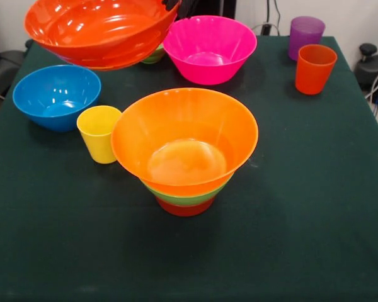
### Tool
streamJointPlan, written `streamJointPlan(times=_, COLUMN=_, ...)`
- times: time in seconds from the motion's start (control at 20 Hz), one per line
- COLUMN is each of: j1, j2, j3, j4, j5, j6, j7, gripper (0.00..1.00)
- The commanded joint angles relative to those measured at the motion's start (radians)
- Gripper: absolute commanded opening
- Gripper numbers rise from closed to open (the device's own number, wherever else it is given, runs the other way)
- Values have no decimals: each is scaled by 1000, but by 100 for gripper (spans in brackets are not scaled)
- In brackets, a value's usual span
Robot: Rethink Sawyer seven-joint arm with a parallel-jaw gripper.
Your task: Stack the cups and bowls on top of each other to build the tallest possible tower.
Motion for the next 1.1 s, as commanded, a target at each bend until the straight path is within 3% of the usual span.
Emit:
streamJointPlan(times=0.05, j1=46, j2=79, j3=-19, j4=-3, j5=-34, j6=-88, j7=236, gripper=0)
streamJointPlan(times=1.1, j1=131, j2=156, j3=-103, j4=9, j5=37, j6=-161, j7=360, gripper=0)
